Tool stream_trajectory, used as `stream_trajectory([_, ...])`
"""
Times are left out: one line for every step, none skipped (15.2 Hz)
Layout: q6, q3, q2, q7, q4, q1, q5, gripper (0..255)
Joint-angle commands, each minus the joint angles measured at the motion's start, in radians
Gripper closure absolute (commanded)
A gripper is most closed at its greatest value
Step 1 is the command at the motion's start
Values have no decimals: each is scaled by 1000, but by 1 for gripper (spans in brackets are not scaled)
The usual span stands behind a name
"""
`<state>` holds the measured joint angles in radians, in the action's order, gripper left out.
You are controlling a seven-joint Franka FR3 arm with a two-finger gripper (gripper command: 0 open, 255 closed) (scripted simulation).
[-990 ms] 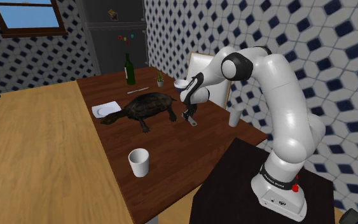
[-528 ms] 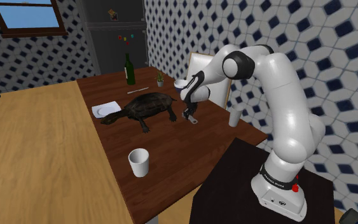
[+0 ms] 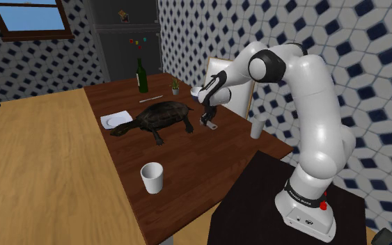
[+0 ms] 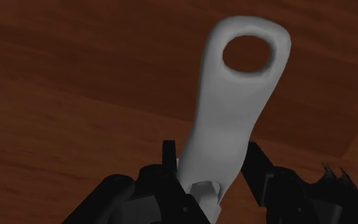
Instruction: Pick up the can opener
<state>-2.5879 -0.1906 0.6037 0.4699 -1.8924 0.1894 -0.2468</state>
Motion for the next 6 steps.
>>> stream_trajectory([18, -6, -22, -4, -4, -4, 6, 255])
stream_trajectory([27, -9, -33, -6, -5, -6, 10, 255])
stream_trajectory([36, -12, -43, -9, -6, -8, 13, 255])
stream_trajectory([46, -15, -53, -12, -7, -10, 16, 255])
stream_trajectory([47, -15, -54, -12, -7, -10, 17, 255])
stream_trajectory([47, -15, -54, -12, -7, -10, 17, 255])
